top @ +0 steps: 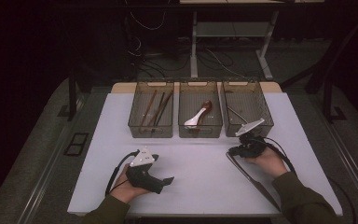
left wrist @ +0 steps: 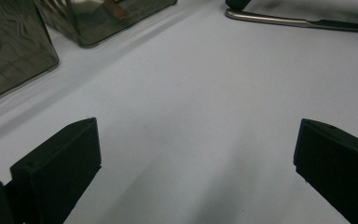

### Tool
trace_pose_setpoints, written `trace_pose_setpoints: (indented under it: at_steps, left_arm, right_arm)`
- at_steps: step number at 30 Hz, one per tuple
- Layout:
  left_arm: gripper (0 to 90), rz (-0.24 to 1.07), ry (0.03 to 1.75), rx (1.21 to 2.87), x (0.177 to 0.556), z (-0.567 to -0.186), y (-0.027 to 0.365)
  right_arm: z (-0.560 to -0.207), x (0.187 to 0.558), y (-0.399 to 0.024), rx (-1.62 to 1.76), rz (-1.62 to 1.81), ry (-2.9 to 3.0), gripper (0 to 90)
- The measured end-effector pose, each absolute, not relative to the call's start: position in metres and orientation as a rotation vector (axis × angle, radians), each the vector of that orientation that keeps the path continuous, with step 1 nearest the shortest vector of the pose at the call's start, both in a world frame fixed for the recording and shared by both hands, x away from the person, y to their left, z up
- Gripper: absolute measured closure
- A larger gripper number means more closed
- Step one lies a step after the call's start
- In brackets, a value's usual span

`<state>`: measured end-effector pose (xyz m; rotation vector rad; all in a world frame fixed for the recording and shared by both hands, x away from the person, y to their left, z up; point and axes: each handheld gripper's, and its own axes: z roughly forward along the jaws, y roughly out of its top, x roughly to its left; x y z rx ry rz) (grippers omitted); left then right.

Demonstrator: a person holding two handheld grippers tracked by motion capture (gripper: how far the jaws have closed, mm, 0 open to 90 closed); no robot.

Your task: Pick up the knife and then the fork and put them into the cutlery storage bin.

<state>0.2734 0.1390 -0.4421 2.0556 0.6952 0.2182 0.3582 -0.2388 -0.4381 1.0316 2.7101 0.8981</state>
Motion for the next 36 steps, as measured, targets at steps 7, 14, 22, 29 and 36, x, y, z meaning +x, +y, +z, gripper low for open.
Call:
trace_pose_setpoints:
  at_steps: [7, 14, 22, 29, 36]
  left_arm:
    - [0.0, 0.217, 0.694, 2.055, 0.273, -0.442, 0.139]
    - [0.0, 0.217, 0.693, 2.054, 0.273, -0.442, 0.139]
    - [0.0, 0.213, 0.691, 2.055, 0.273, -0.442, 0.139]
    - [0.0, 0.213, 0.688, 2.057, 0.273, -0.442, 0.138]
    - [0.0, 0.212, 0.688, 2.057, 0.273, -0.442, 0.138]
  right_arm:
    - [-0.437, 0.352, -0.22, 0.956, 0.902, 2.754, 89.6]
    - [-0.436, 0.343, -0.203, 0.874, 0.891, 2.799, 89.6]
    - [-0.419, 0.345, -0.219, 0.881, 0.93, 2.777, 82.8]
    - [-0.407, 0.337, -0.236, 0.875, 0.866, 2.822, 64.5]
    - [-0.402, 0.326, -0.243, 0.829, 0.664, 2.923, 56.3]
